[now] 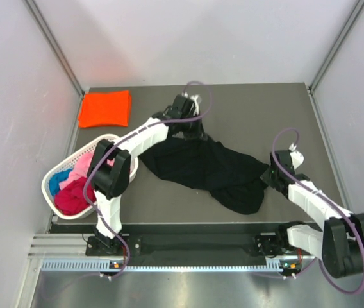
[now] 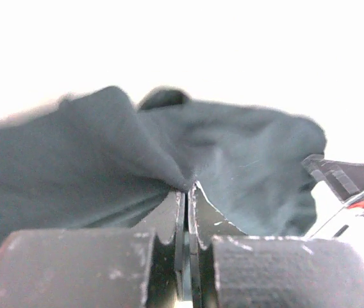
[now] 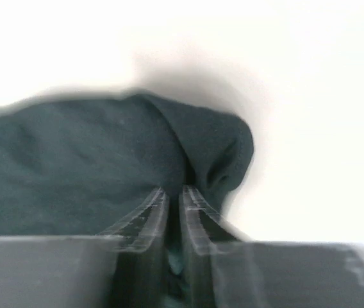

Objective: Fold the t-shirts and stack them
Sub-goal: Flatten the tshirt out

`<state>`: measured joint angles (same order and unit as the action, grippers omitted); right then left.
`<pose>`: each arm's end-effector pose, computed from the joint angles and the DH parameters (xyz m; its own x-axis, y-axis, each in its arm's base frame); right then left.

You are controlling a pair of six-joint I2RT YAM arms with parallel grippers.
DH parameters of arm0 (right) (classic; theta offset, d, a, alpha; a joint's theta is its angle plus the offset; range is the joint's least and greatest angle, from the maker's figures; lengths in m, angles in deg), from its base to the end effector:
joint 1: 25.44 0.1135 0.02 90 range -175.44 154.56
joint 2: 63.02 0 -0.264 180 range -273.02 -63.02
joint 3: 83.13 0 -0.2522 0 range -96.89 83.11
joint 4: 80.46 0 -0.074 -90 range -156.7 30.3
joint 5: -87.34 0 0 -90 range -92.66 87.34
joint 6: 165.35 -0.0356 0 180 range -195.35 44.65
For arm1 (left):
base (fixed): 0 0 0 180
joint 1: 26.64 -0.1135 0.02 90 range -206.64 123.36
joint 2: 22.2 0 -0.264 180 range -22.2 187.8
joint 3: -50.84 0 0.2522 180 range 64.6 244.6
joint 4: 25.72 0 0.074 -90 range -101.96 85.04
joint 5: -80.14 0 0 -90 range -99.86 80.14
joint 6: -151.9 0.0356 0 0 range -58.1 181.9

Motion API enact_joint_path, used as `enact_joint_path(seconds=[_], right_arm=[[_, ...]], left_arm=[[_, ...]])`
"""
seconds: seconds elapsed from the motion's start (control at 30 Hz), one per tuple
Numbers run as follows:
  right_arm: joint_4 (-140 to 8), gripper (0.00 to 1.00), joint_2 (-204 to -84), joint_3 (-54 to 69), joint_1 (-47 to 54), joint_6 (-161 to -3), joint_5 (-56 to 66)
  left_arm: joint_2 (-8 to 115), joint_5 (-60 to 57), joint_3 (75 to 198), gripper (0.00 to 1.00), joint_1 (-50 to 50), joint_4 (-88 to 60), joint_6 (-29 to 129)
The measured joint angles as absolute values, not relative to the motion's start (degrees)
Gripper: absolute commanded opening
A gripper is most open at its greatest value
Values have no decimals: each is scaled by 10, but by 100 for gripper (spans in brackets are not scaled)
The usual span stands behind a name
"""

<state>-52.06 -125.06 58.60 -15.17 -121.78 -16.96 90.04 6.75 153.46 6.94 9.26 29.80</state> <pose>0.1920 0.0259 0.1593 -0.5528 0.6133 -0.5641 0.5468 0.7778 0.3099 0.3656 -0.2549 0.2398 -0.8673 -0.0354 -0.4965 0.2818 0.7873 -0.5484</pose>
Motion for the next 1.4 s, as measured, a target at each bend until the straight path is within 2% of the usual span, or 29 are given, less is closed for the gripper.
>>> enact_joint_path(seconds=[0.13,0.3,0.4,0.5,0.57,0.67,0.77,0.87,0.97,1.0,1.03,1.1,1.2,1.3,1.4], right_arm=[[-496,0,-1274,483,-163,-1208,-200],[-459,0,-1274,237,-177,-1163,-229],[-448,0,-1271,90,-180,-1130,-241],[-450,0,-1242,25,-182,-1104,-244],[-450,0,-1206,36,-182,-1090,-238],[-447,0,-1147,109,-182,-1080,-228],[-435,0,-1069,248,-182,-1096,-229],[-392,1,-1005,405,-183,-1150,-241],[-332,16,-963,548,-183,-1211,-240],[-309,30,-950,582,-183,-1227,-235],[-289,36,-941,606,-183,-1241,-231],[-262,47,-937,619,-183,-1255,-230],[-264,54,-955,606,-184,-1265,-239],[-273,58,-1001,579,-185,-1269,-247],[-286,62,-1039,566,-185,-1269,-253]], left_arm=[[920,44,1700,0,63,138,307],[910,-10,1872,0,54,159,314],[864,-36,1890,0,51,159,315],[794,-45,1848,0,52,150,315],[732,-45,1790,0,55,140,316],[623,-29,1640,0,69,92,307],[525,-8,1450,0,92,41,282],[476,-2,1270,0,142,6,244],[469,-4,1103,0,192,-43,203],[470,-5,1051,0,222,-46,184],[469,-5,1008,0,240,-51,167],[469,-9,958,18,266,-52,143],[463,-23,954,44,278,-46,129],[458,-52,1001,56,278,-20,142],[464,-108,1089,58,271,26,173]])
